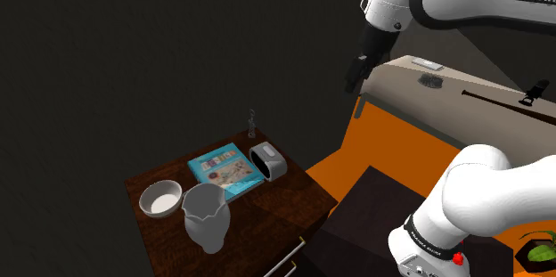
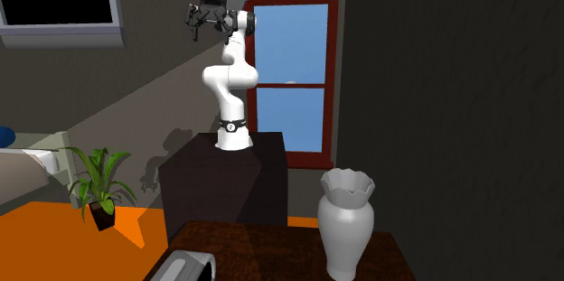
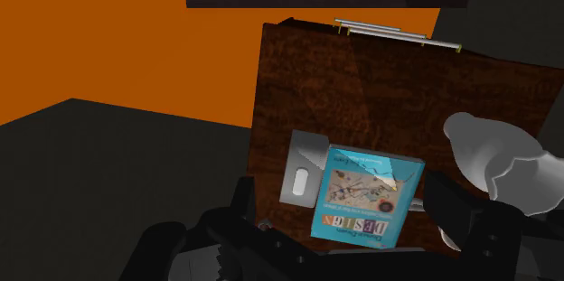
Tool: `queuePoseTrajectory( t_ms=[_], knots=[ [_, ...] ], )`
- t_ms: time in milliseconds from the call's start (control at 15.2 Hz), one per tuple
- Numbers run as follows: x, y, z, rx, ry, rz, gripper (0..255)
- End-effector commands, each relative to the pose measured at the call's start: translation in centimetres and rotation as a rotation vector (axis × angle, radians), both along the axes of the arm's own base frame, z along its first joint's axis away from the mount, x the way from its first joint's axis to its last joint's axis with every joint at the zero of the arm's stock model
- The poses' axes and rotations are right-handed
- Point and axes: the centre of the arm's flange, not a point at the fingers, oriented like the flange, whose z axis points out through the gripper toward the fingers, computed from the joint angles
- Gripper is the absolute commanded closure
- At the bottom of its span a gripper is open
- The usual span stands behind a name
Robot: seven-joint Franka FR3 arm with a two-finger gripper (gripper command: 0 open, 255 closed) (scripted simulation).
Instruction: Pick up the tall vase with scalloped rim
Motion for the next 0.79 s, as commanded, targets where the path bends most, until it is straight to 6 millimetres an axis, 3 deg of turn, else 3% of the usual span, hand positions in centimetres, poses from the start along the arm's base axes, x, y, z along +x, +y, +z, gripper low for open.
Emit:
queuePoseTrajectory(
  t_ms=[0,726],
  knots=[
    [0.0,0.0,0.0,0.0,0.0,0.0,0],
    [5.3,12.5,-7.3,-0.05,0.027,-0.046,0]
  ],
)
